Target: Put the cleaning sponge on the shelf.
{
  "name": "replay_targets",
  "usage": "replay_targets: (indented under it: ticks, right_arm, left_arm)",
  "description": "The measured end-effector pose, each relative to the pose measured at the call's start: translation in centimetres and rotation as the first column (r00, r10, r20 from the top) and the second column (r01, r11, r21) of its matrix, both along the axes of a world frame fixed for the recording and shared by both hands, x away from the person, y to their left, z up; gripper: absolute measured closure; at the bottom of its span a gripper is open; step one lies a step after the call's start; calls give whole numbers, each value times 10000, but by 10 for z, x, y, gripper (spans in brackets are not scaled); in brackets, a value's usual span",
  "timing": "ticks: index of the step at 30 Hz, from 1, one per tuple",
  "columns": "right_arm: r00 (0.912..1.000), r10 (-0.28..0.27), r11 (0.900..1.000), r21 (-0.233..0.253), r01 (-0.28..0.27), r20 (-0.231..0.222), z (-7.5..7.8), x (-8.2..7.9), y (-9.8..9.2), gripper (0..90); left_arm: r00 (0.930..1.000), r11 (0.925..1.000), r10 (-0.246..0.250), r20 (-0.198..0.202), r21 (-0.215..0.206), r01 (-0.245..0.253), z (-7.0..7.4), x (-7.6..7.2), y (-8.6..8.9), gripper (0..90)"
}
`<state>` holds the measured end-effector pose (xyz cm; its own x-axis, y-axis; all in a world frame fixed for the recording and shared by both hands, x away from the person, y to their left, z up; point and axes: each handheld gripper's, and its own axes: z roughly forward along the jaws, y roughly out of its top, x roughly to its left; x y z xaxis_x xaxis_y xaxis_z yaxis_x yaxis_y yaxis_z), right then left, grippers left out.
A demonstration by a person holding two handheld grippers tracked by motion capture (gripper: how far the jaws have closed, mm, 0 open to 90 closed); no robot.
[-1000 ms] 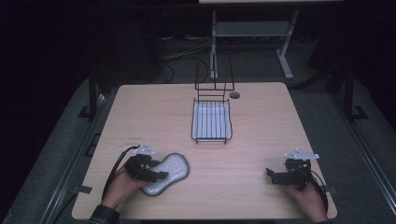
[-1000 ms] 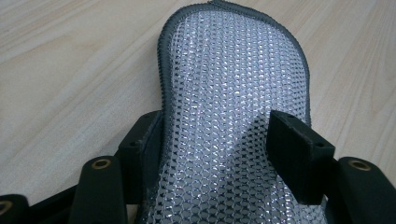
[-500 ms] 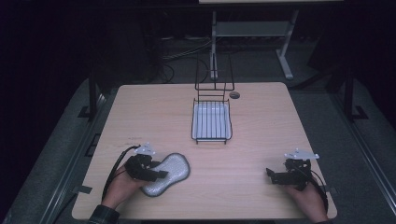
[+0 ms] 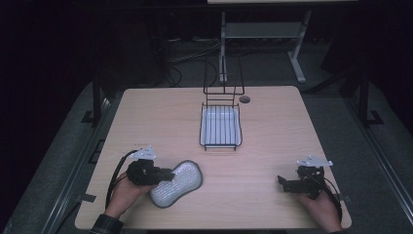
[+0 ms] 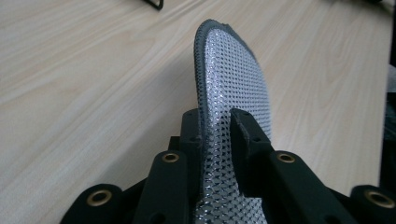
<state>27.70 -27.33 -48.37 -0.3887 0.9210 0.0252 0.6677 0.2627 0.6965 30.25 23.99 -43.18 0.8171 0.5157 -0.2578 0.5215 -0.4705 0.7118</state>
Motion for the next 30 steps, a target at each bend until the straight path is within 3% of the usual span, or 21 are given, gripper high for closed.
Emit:
replay_targets:
  ticks: [9,17,30]
  right_arm:
    - [10000,-2,10000,1,2,-2,0,0,0,0]
    - [10000,-1,10000,0,1,-1,0,0,0,0]
    - [10000,-5,10000,1,5,1,0,0,0,0]
  left_arm:
    - [9989,9986,-149,443,-492,171,14,-4,1,812]
    - [9978,9926,-118,656,-1196,196,24,-5,4,819]
    - [9948,9936,-17,1023,-1120,132,30,1,1,818]
